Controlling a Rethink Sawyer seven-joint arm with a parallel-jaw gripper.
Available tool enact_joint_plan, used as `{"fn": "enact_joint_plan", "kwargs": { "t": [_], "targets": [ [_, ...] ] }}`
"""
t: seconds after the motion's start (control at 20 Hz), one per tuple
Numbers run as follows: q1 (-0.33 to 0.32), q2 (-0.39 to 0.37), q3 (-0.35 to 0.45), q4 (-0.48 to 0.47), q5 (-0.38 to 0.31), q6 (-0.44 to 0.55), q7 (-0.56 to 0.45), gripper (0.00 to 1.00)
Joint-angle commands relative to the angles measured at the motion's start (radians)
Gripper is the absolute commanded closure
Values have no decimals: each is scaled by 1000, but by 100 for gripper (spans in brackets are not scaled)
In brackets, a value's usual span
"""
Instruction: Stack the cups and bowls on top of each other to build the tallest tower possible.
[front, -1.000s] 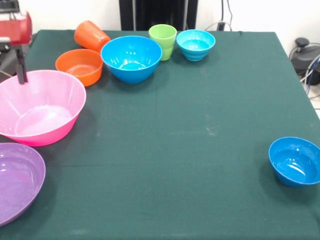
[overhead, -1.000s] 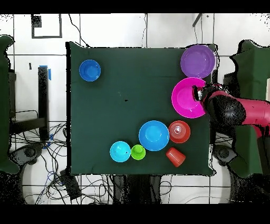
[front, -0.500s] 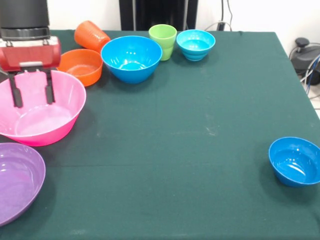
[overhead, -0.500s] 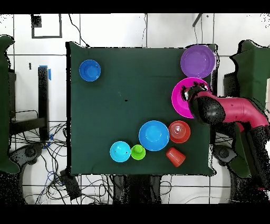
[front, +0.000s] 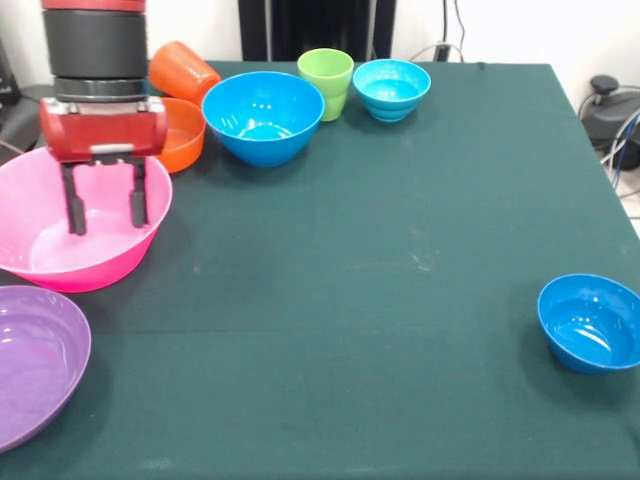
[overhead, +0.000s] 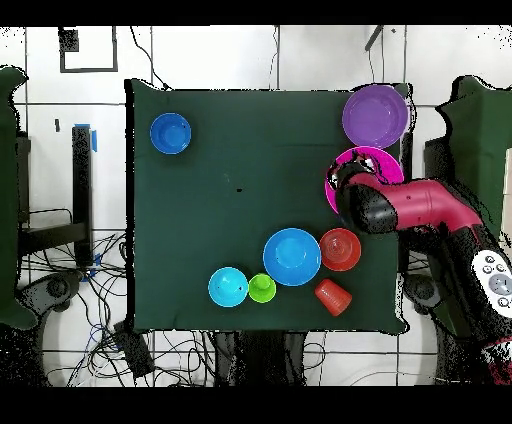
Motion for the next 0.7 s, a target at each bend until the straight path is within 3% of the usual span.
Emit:
{"fn": "enact_joint_plan", "kwargs": {
  "t": [0.05,0.15,0.3,0.45,0.55,0.7],
  "targets": [
    [153,-43,-182,13,-101,-72,196,0],
    [232,-72,-269,10,-131,-120,287,0],
    [454,-121,-495,1,-183,-186,526,0],
    [649,-102,-698,-29,-193,-229,705,0],
    [679,-109,-732,-22,-159,-226,693,0],
    [666,-124,-722,-8,-116,-211,633,0]
  ]
}}
